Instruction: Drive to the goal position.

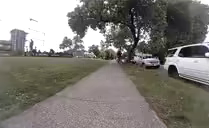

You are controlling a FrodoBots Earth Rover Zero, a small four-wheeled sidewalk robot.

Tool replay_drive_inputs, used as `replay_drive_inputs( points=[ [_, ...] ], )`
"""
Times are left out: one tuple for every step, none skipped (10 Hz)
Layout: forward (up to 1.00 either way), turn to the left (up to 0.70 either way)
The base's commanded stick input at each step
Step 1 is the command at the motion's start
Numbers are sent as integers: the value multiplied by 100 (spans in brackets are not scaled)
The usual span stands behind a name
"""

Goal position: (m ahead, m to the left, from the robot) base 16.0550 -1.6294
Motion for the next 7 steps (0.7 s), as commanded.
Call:
replay_drive_inputs(
  points=[
    [70, 0],
    [70, 0],
    [70, 0],
    [70, 0],
    [70, 0],
    [70, 0],
    [70, 0]
  ],
)
